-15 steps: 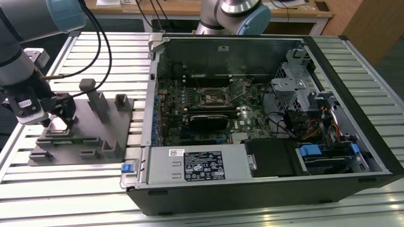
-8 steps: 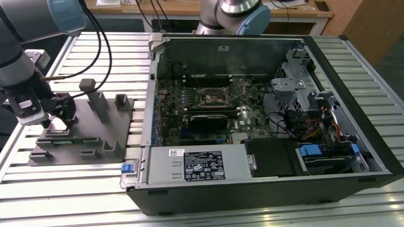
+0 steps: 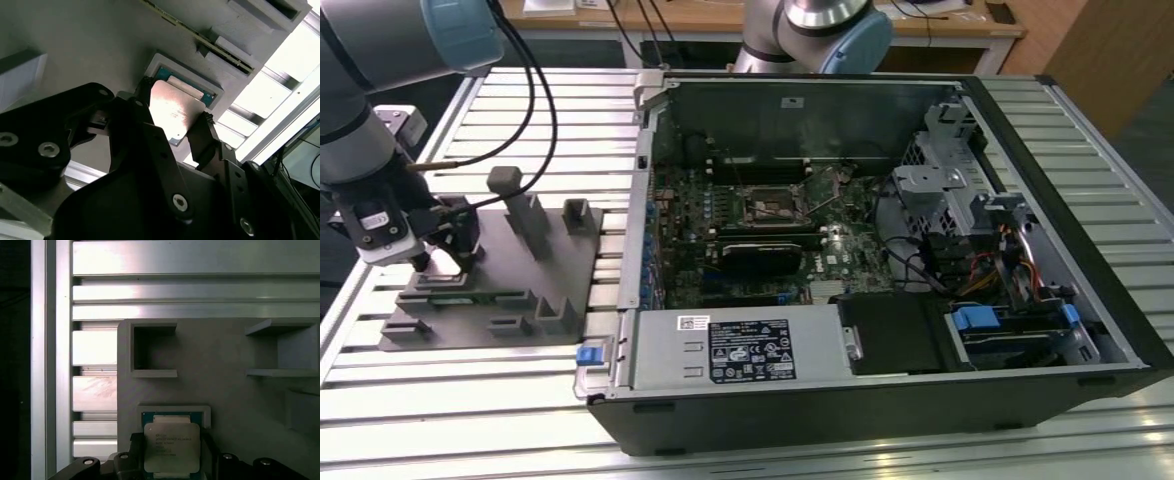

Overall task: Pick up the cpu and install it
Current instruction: 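Pick up the cpu and move it towards the insertion slot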

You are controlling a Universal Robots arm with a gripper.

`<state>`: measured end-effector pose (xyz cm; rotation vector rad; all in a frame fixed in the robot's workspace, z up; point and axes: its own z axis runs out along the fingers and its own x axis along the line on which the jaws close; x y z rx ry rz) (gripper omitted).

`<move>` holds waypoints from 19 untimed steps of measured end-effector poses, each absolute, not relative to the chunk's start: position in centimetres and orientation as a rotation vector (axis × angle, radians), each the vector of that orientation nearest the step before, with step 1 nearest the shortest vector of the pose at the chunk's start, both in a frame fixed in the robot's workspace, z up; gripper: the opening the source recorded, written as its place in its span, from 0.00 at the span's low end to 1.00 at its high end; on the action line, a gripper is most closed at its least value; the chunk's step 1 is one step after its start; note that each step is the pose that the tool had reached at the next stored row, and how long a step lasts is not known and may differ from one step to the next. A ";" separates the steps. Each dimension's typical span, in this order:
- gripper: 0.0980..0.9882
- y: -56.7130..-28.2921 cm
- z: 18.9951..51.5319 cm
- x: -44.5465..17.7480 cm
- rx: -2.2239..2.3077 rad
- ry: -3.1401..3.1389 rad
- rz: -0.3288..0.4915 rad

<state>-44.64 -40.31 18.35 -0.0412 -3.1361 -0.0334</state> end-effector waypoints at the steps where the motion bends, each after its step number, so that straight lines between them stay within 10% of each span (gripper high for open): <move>1: 0.50 -40.3 18.4 -44.6 -0.041 -3.136 -0.033; 19: 0.50 -40.3 20.0 -44.6 -0.040 -3.136 -0.038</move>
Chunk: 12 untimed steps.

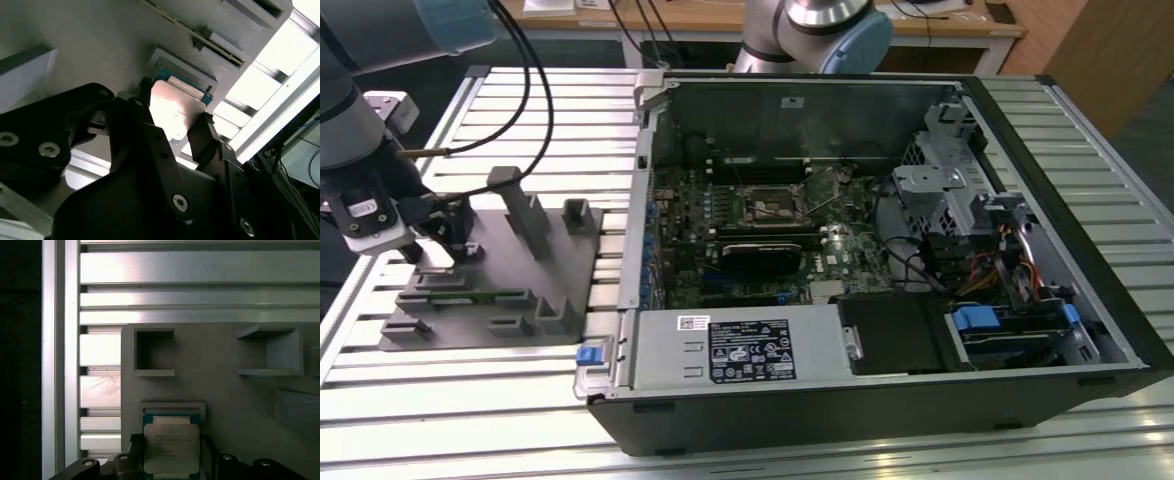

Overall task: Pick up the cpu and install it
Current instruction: 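Pick up the cpu and move it towards the insertion slot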

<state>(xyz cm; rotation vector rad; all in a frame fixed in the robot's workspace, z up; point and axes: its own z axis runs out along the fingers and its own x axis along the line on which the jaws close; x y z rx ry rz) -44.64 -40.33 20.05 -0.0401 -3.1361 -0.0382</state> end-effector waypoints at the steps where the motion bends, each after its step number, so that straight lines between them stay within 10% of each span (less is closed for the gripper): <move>1: 0.50 -40.3 20.1 -44.6 -0.040 -3.136 -0.054; 12: 0.50 -40.3 21.3 -44.6 -0.040 -3.136 -0.060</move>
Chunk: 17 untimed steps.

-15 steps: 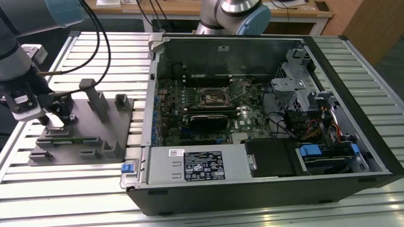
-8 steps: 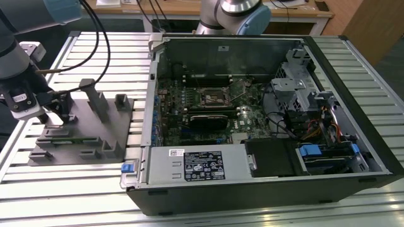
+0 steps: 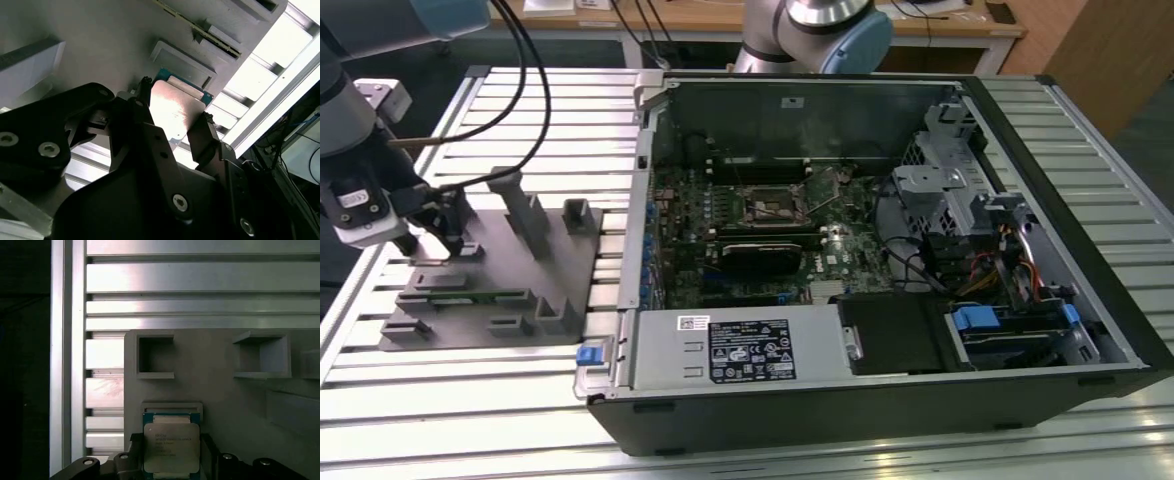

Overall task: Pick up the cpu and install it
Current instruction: 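Pick up the cpu and move it towards the insertion slot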

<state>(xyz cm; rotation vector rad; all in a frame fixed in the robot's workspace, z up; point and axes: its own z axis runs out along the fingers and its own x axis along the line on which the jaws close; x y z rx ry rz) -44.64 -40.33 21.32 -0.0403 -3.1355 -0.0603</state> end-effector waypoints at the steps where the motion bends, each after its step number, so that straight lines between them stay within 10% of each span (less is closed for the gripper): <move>1: 0.50 -40.3 21.4 -44.6 -0.040 -3.136 -0.060; 17: 0.50 -40.3 22.0 -44.6 -0.040 -3.136 -0.060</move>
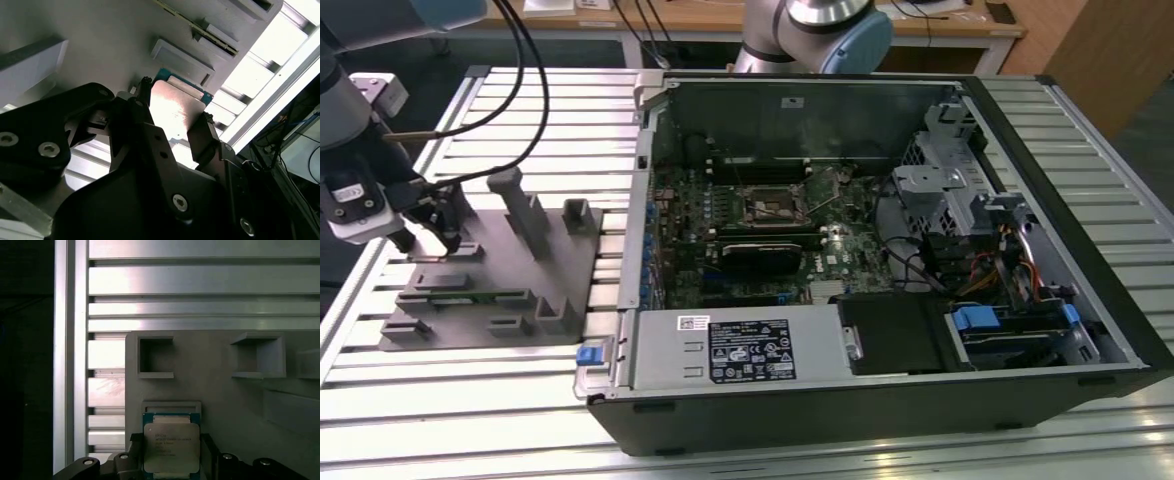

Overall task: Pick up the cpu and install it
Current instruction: 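Pick up the cpu and move it towards the insertion slot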

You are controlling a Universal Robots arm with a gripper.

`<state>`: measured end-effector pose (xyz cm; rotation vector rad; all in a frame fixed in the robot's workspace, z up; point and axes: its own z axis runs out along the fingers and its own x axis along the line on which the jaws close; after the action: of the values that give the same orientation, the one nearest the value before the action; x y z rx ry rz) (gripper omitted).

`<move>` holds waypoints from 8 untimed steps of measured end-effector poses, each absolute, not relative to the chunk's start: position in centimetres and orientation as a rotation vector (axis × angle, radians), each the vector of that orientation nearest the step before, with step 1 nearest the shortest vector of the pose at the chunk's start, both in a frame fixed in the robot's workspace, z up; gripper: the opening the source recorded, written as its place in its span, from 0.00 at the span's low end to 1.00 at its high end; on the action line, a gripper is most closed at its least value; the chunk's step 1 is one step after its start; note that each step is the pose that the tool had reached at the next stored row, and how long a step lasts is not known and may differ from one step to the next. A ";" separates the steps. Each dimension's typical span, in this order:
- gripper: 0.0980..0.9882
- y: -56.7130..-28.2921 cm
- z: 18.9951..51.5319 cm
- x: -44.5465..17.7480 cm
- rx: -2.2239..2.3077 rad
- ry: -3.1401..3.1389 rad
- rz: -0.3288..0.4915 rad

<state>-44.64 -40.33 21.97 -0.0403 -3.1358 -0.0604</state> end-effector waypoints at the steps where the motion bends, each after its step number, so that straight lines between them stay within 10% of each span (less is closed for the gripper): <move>1: 0.50 -40.3 22.0 -44.6 -0.040 -3.136 -0.060; 8: 0.50 -40.3 22.3 -44.6 -0.040 -3.136 -0.060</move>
<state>-44.64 -40.33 22.33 -0.0404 -3.1355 -0.0603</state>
